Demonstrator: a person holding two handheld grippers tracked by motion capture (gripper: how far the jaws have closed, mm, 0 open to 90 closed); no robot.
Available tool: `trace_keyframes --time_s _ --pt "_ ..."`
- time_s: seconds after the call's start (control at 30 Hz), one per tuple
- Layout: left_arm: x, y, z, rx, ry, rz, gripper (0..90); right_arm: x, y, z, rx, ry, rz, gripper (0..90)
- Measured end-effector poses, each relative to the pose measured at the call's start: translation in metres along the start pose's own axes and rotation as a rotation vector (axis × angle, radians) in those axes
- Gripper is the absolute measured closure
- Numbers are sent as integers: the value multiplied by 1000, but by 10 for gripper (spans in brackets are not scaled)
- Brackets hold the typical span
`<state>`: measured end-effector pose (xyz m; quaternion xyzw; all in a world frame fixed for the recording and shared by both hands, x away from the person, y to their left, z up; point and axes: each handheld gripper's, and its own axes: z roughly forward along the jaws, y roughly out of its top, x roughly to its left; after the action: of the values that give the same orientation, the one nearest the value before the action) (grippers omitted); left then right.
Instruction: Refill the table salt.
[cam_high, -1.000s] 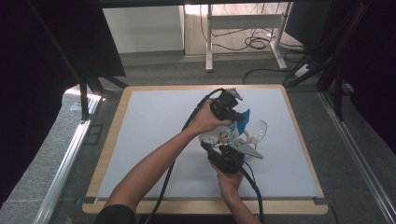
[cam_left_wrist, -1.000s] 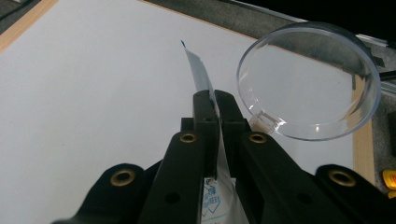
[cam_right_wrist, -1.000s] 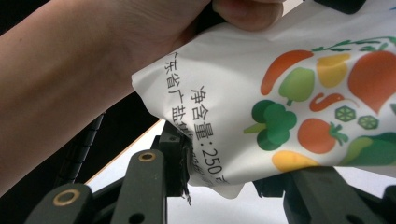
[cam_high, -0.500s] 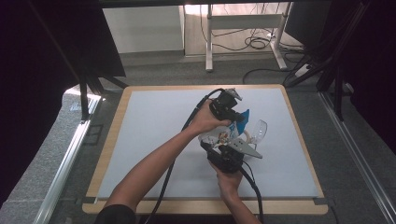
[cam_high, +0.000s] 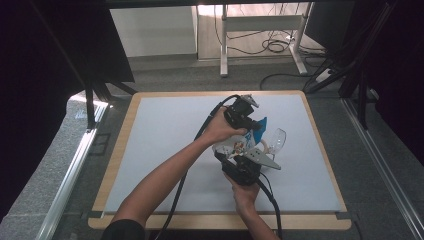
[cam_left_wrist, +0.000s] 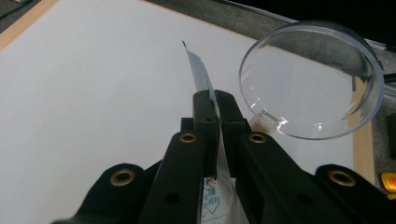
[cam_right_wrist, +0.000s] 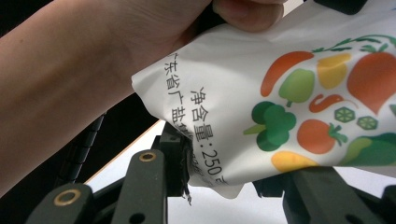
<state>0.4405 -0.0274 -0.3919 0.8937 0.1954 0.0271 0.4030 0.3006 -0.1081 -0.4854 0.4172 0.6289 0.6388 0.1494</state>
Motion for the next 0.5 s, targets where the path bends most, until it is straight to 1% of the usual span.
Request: trace_keyframes --time_s 0.5 --pt "-1 0 -1 -8 -2 -2 895 1 0 0 -4 1 -3 629"
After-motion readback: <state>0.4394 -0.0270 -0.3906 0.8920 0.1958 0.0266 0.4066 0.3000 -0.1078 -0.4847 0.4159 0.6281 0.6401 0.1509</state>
